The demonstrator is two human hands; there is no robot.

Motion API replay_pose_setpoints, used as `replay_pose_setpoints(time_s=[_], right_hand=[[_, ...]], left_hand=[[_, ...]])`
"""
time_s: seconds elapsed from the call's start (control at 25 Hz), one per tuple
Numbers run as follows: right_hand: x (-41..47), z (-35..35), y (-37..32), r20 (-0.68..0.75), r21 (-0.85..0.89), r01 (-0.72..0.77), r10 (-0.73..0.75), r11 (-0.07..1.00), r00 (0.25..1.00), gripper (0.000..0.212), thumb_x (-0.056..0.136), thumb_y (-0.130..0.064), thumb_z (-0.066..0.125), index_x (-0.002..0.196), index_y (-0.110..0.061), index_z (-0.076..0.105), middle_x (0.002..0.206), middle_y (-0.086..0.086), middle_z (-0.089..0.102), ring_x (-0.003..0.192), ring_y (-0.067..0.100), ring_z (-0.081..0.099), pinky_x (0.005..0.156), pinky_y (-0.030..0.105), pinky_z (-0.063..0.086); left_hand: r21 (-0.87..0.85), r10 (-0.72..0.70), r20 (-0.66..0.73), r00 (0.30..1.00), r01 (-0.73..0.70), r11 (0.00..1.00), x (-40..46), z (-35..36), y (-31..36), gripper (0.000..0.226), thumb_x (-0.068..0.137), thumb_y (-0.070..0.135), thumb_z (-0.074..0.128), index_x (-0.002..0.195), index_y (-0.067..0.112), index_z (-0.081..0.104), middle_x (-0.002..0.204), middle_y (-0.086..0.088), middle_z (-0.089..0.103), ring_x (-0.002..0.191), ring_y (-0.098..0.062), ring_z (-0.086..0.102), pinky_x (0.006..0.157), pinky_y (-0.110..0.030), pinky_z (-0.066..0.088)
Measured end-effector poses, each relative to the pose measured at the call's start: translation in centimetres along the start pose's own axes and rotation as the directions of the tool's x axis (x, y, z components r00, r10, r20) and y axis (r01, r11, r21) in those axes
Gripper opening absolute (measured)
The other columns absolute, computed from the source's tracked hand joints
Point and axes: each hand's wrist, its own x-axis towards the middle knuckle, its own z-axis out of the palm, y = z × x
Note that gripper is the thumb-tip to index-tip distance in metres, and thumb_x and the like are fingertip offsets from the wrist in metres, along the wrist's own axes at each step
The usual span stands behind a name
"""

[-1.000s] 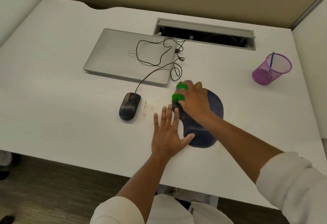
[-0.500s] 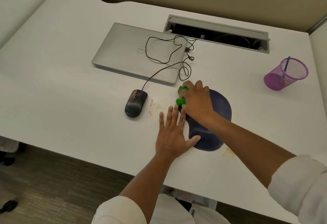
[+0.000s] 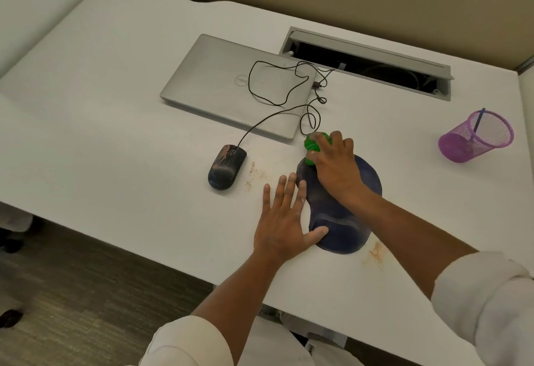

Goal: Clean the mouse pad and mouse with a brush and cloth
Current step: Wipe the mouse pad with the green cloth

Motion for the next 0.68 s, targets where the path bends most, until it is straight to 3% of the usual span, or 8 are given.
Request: replay_pose_setpoints(time_s=[0.08,0.2,0.36,0.52,0.68], right_hand=[[-0.4,0.4,-1.0,0.016,0.029,-0.033,0.032,0.999,0.999,0.015,0.075,-0.011,0.075,0.089,-0.017,0.075,0.130,0.009,0.057,0.100,0.038,0.049,0.075,0.046,0.044],[-1.4,1.1,-1.1,0.019,0.022,0.120,-0.121,0.993,0.993,0.014,0.077,-0.019,0.075,0.090,-0.022,0.075,0.130,0.006,0.056,0.100,0.035,0.048,0.075,0.044,0.043],[0.7,0.3,-0.2,0.048,0.057,-0.131,0.129,0.990,0.991,0.013,0.084,-0.016,0.070,0.095,-0.018,0.076,0.131,0.007,0.056,0.104,0.037,0.048,0.077,0.044,0.041],[-1.6,0.5,-1.1,0.068,0.067,0.110,-0.115,0.992,0.991,0.016,0.084,-0.021,0.068,0.098,-0.024,0.076,0.133,0.004,0.054,0.105,0.034,0.045,0.079,0.044,0.040],[0.2,-0.6,-0.9,0.127,0.065,-0.164,0.155,0.984,0.980,0.017,0.090,-0.016,0.064,0.102,-0.020,0.075,0.136,0.005,0.051,0.109,0.036,0.044,0.082,0.045,0.039]], left_hand=[[0.002,0.002,0.006,1.000,-0.002,1.000,-0.1,0.0,0.1,0.101,0.090,0.083,0.028,0.163,0.022,-0.004,0.170,-0.003,-0.015,0.155,-0.021,-0.021,0.125,-0.056,-0.004],[0.004,0.001,0.004,1.000,-0.001,1.000,0.0,0.0,0.0,0.101,0.090,0.083,0.028,0.164,0.021,-0.003,0.170,-0.003,-0.015,0.155,-0.021,-0.022,0.125,-0.056,-0.005],[0.011,0.001,0.005,1.000,-0.001,1.000,0.0,0.0,0.1,0.101,0.090,0.083,0.027,0.164,0.021,-0.003,0.171,-0.003,-0.014,0.155,-0.021,-0.021,0.125,-0.055,-0.006],[0.015,0.000,0.004,1.000,0.000,1.000,-0.1,-0.1,0.0,0.101,0.090,0.084,0.025,0.163,0.021,-0.004,0.170,-0.004,-0.015,0.155,-0.021,-0.022,0.125,-0.055,-0.006],[0.014,-0.001,0.011,1.000,0.000,1.000,-0.1,0.0,0.0,0.101,0.090,0.084,0.026,0.164,0.021,-0.003,0.170,-0.003,-0.015,0.155,-0.021,-0.021,0.125,-0.056,-0.005]])
